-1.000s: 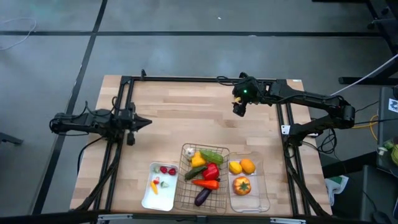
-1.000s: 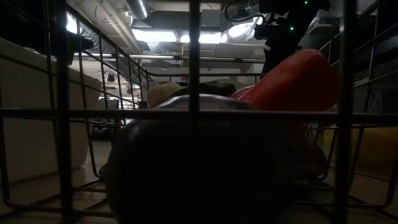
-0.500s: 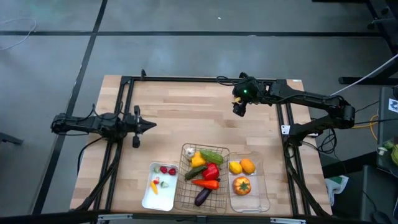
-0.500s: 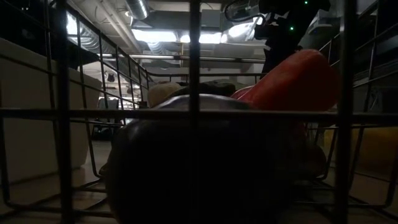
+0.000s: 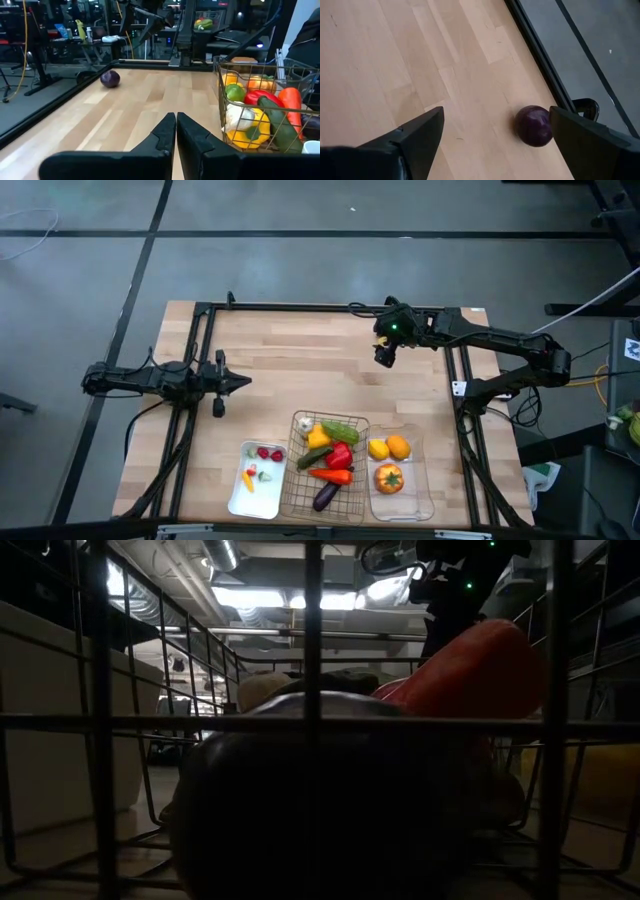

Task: Sort produce into baskets
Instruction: Put the plum into the wire basket

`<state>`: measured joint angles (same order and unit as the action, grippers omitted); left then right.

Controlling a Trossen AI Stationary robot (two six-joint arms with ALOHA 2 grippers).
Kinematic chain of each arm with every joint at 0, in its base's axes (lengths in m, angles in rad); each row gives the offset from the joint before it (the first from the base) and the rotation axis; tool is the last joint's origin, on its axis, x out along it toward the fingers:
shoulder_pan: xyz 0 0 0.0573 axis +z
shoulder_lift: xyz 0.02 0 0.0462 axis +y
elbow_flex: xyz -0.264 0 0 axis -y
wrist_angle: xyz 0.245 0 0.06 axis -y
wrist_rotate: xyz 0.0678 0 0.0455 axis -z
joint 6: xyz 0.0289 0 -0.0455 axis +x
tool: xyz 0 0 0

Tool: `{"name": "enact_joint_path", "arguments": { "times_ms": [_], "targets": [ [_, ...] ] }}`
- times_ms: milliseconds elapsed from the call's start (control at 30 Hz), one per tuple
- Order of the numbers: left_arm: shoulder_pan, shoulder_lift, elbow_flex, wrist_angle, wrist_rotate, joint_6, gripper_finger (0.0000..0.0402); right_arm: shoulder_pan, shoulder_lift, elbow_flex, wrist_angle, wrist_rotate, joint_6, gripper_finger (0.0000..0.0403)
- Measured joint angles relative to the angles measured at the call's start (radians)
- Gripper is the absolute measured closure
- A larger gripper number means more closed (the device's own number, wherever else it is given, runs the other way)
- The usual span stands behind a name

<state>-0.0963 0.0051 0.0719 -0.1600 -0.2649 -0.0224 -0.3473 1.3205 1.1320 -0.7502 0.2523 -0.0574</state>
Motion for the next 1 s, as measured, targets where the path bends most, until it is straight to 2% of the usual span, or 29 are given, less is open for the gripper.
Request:
{"name": "enact_joint_path", "arguments": {
  "times_ms": [633,867,1000],
  "targets": [
    [0.0,0.0,0.0,-0.001,-0.002,-0.004,0.0389,0.0,0.0,0.0,0.0,0.001,0.0,0.0047],
    [0.0,0.0,0.0,-0.001,-0.002,-0.004,0.0389,-0.007,0.0,0.0,0.001,0.071,-0.004,0.0047],
    [0.0,0.0,0.0,-0.001,-0.002,-0.004,0.0389,-0.061,0.0,0.0,0.001,0.011,0.001,0.0047]
  ]
}}
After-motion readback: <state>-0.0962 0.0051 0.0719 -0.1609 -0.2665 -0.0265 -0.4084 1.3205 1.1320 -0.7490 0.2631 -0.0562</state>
